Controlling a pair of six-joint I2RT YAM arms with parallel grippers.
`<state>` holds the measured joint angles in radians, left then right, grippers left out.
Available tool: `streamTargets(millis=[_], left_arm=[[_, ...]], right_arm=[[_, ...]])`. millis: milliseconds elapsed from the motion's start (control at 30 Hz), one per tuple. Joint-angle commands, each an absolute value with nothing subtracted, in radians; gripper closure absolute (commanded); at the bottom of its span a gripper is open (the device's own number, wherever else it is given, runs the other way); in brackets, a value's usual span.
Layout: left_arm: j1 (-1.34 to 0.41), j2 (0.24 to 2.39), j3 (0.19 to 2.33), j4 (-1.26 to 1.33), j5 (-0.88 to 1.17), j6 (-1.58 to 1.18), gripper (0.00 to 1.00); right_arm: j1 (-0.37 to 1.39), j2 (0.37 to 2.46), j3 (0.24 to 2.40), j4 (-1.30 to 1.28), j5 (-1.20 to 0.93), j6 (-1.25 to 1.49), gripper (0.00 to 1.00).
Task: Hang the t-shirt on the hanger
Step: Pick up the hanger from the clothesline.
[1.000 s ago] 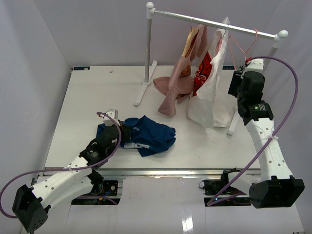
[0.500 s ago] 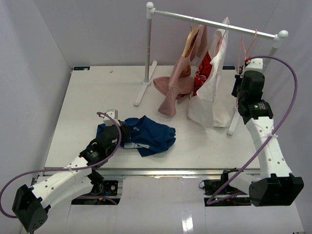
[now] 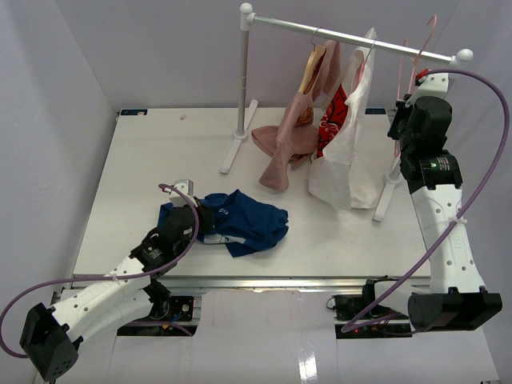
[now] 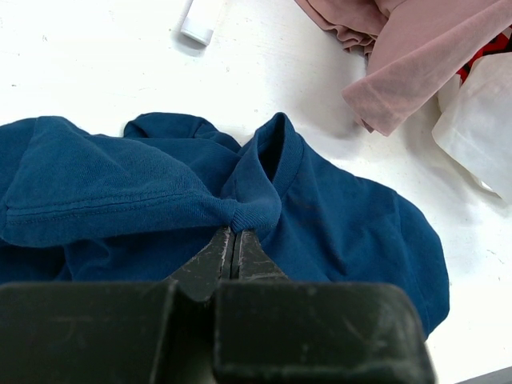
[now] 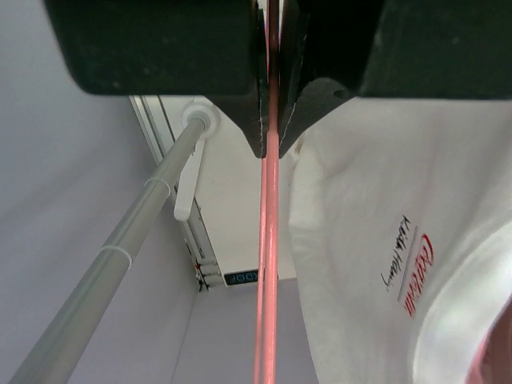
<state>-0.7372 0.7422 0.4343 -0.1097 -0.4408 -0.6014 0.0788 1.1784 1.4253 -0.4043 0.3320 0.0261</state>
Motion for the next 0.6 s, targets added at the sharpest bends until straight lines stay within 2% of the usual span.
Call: streamTargets(millis=[0,133,333,567], left_arm=[[-0.744,0.724,0.443,-0.092,-0.444,-0.597,1.00],[-0.744,0.721,0.440,-0.092,-0.450,-0.598,1.00],[-0.744,0.730,0.442,-0.088,-0.453,-0.600,1.00],[-0.744,0.729,0.440,-0.091,-0.460,-0.601,1.00]], right_arm=[[0.074,1.144,1.483,-0.417,0.311,0.031,0.92],[0.074,1.107,1.473,-0.485,0.312,0.045,0.92],[0.074,0.941,1.436,-0.611,0.321,0.105,0.92],[0.074,0.850,1.501,-0.705,0.214,0.141,0.92]])
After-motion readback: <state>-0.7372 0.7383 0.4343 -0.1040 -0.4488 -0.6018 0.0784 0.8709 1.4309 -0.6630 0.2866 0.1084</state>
